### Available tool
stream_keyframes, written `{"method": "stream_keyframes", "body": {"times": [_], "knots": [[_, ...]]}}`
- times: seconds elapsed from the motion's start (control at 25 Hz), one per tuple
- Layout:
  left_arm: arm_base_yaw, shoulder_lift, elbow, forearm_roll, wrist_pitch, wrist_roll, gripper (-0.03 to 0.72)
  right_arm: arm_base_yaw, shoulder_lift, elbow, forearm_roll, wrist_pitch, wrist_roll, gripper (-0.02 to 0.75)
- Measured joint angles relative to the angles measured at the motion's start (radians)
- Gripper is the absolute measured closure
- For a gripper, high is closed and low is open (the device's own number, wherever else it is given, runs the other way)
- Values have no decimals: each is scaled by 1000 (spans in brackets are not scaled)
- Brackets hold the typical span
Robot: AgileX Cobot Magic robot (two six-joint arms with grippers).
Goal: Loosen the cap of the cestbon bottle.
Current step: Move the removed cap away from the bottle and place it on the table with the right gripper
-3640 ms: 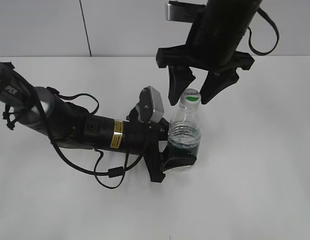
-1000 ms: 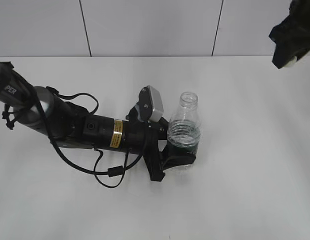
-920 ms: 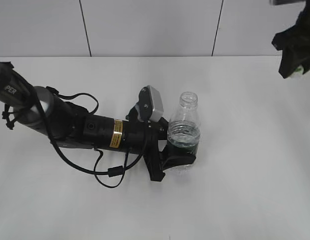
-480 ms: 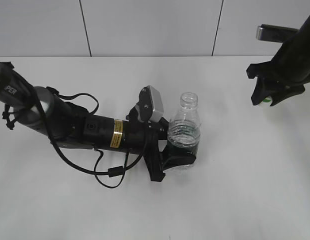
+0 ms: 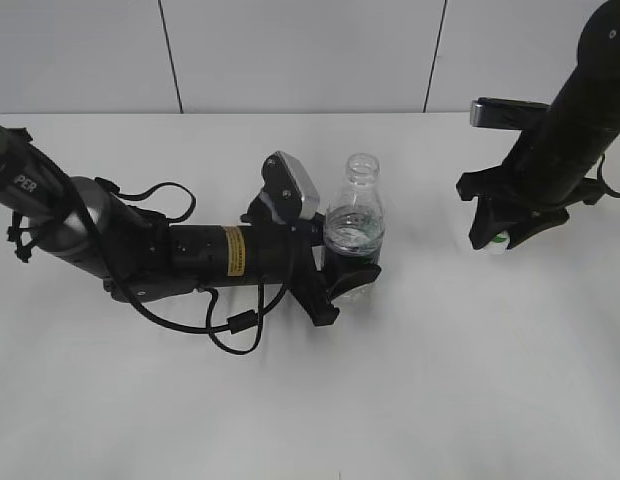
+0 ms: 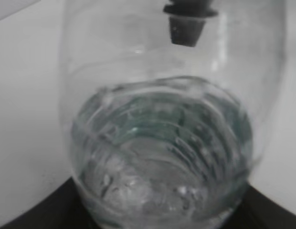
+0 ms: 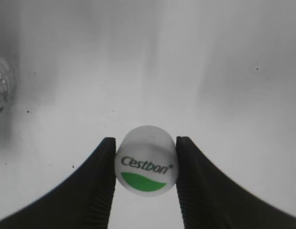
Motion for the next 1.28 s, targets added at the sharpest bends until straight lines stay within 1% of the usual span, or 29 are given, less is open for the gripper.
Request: {"method": "stream_keyframes", "body": {"times": [0.12, 0.2, 0.48, 0.8, 0.84, 0.88, 1.04, 1.08, 1.28], "knots": [[0, 0, 1, -69, 11, 25, 279, 33, 5, 1, 13, -35, -10, 444], [1, 1, 1, -84, 11, 33, 279, 45, 10, 1, 30, -46, -13, 444], [1, 1, 1, -86, 11, 37, 279, 51, 76, 1, 43, -58, -16, 444], [1, 1, 1, -87, 10, 37, 279, 51, 81, 1, 41, -103, -46, 437], [1, 1, 1, -87, 10, 37, 279, 51, 81, 1, 41, -103, -60, 421], [1, 1, 1, -87, 10, 37, 279, 51, 81, 1, 41, -103, -69, 388], [1, 1, 1, -87, 10, 37, 279, 51, 81, 1, 41, -103, -83, 192], [1, 1, 1, -87, 10, 37, 279, 51, 81, 1, 41, -103, -84, 169], [1, 1, 1, -87, 10, 37, 279, 51, 81, 1, 41, -103, -85, 160]]}}
